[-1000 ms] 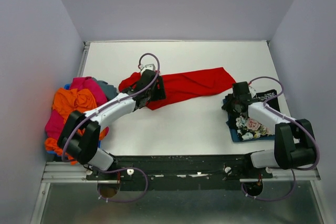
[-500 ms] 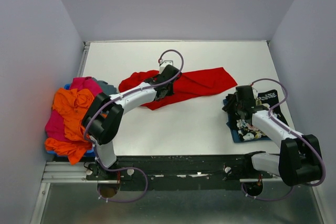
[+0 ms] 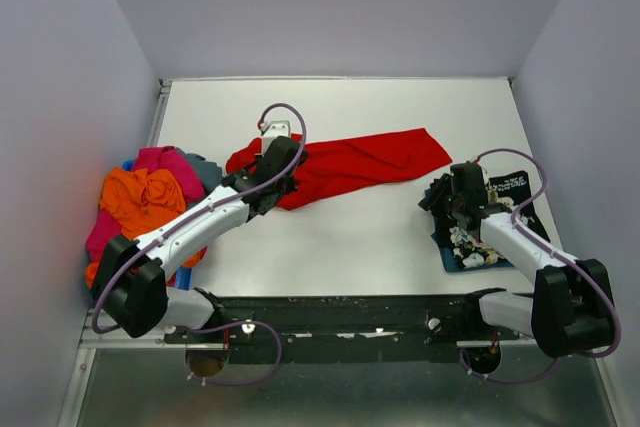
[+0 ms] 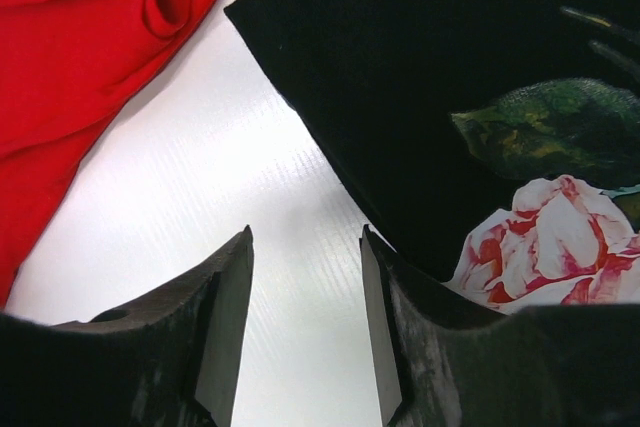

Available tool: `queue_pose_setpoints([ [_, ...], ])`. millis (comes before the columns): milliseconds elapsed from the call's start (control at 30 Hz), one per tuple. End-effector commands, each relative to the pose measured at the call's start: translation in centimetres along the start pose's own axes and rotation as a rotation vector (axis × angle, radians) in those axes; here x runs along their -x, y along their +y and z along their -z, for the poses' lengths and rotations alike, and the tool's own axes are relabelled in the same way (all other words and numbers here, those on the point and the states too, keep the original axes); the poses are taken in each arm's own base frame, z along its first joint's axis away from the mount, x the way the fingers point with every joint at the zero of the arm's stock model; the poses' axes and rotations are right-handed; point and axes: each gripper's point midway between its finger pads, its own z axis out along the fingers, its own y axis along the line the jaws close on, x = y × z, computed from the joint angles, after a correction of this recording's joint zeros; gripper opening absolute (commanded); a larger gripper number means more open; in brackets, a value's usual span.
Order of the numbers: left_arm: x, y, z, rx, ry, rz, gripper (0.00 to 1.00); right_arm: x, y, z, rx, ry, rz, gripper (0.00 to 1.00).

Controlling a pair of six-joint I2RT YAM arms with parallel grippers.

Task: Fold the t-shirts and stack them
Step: Flatten out the tshirt

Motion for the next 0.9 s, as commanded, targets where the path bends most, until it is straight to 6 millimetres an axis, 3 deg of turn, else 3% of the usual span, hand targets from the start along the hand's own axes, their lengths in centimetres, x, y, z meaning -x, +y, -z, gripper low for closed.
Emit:
queue_pose_setpoints([
  [0, -0.2, 0.0, -0.2, -0.04, 0.0, -0.019, 0.47, -0.2, 0.6, 0.0, 0.052, 0.002, 0.015, 0.61],
  [33, -0.2, -1.0, -0.3, -0.085, 0.005, -0.011, 0.62, -0.2, 0.7, 0.0, 0.059, 0.001, 0.015, 0.63],
  [133, -0.1, -2.6, -1.1, -0.134, 0.007, -0.009, 0.76, -0.2, 0.7, 0.0, 0.063, 0.001, 0.021, 0.64],
  [467, -1.5, -5.7, -5.7, -0.1, 0.086, -0.103, 0.71, -0.1, 1.0, 0.2, 0.093, -0.022, 0.023, 0.65],
  [633, -2.7, -5.9, -7.8, -0.039, 0.125, -0.146, 0.72, -0.5, 1.4, 0.3, 0.121, -0.005, 0.024, 0.64],
  [667, -2.9, -6.0, -8.1, -0.03, 0.128, -0.152, 0.69, -0.5, 1.4, 0.3, 0.122, -0.004, 0.024, 0.64],
  [700, -3.2, -5.8, -8.4, -0.015, 0.139, -0.159, 0.57, -0.6, 1.4, 0.2, 0.121, -0.003, 0.024, 0.64],
  [733, -3.5, -5.5, -8.6, 0.001, 0.146, -0.158, 0.41, -0.5, 1.5, 0.3, 0.126, -0.006, 0.024, 0.64],
  [800, -3.6, -4.6, -8.3, 0.047, 0.152, -0.156, 0.0, -0.6, 1.4, 0.2, 0.123, -0.002, 0.024, 0.64],
  [867, -3.7, -3.6, -7.4, 0.07, 0.14, -0.144, 0.0, -0.7, 1.4, 0.2, 0.126, 0.001, 0.026, 0.64],
])
